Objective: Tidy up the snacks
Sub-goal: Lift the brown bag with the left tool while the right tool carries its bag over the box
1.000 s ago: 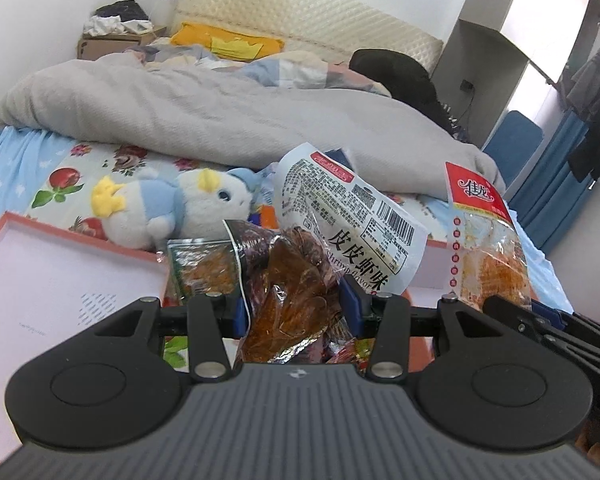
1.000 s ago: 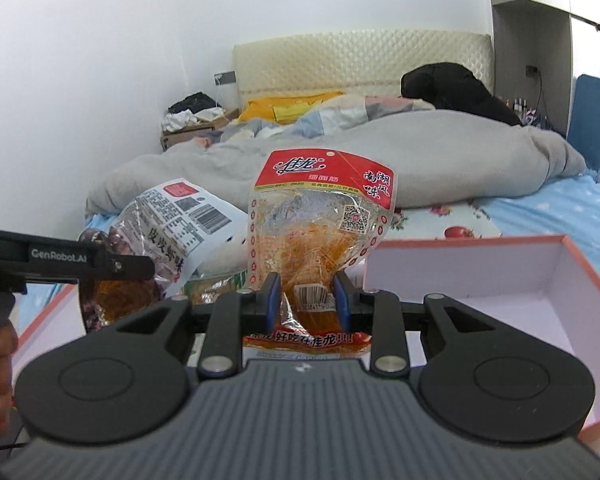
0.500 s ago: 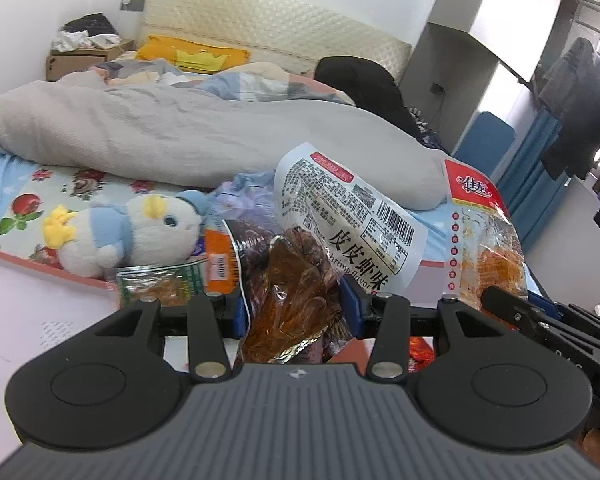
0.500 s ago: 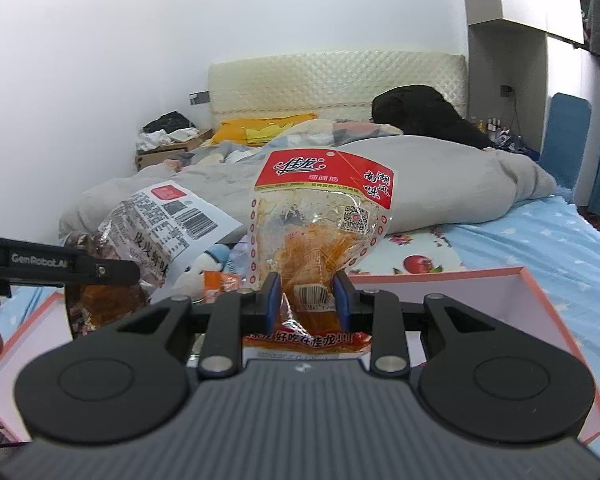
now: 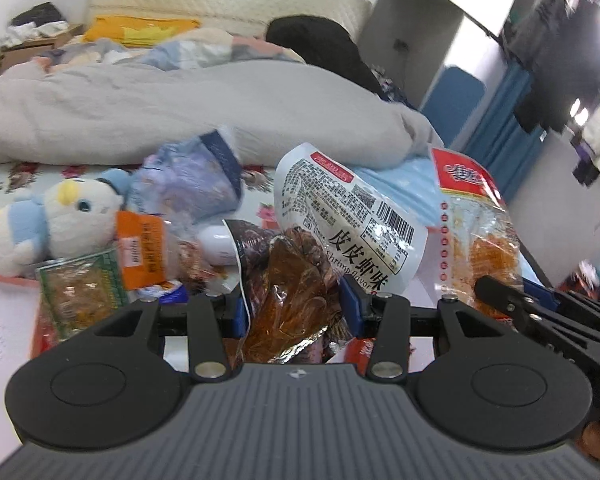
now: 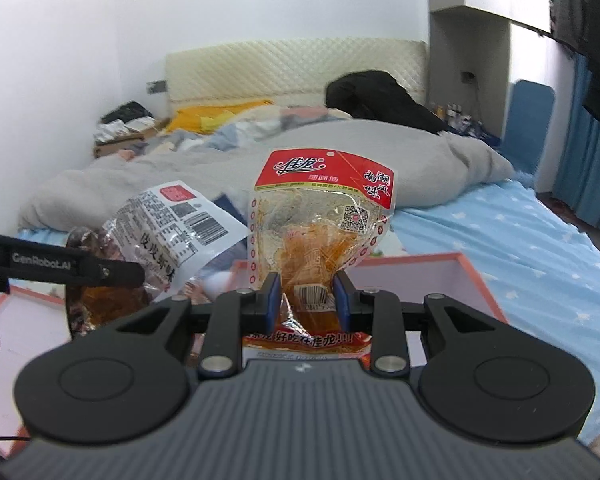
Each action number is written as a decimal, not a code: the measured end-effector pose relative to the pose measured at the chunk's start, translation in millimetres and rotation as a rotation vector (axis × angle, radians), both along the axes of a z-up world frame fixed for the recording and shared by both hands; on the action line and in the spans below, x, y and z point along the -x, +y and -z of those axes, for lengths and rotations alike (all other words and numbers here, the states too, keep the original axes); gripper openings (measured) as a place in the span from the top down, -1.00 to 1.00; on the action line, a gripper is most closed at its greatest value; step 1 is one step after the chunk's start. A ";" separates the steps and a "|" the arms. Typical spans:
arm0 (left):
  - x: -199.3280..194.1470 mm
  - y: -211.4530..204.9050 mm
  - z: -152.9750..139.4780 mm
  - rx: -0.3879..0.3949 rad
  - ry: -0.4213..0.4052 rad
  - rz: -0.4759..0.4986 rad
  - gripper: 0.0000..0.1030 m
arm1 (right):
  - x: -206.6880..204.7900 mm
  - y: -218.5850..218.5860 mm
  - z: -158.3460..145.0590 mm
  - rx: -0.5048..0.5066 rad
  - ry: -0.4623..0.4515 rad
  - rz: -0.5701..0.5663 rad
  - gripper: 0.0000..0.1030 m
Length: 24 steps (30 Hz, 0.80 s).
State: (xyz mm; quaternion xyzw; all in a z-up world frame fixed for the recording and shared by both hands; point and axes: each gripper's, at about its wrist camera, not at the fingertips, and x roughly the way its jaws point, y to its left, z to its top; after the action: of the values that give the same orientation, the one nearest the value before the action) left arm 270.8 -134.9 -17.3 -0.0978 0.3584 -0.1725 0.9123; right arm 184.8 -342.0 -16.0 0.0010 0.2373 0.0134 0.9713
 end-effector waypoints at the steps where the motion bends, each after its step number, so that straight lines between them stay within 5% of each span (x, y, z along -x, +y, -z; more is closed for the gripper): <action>1: -2.6 -7.5 2.9 -0.007 0.008 0.013 0.02 | -1.3 -4.3 3.7 -0.002 0.009 0.008 0.39; 24: -37.9 -82.4 59.3 -0.096 0.187 0.091 0.01 | -21.8 -68.5 69.6 -0.032 0.213 0.075 0.35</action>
State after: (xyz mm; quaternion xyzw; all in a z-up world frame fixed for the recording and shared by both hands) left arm 308.7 -217.3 -76.6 -0.0533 0.4538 -0.1863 0.8698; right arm 206.6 -410.5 -85.6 0.0269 0.3385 -0.0193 0.9404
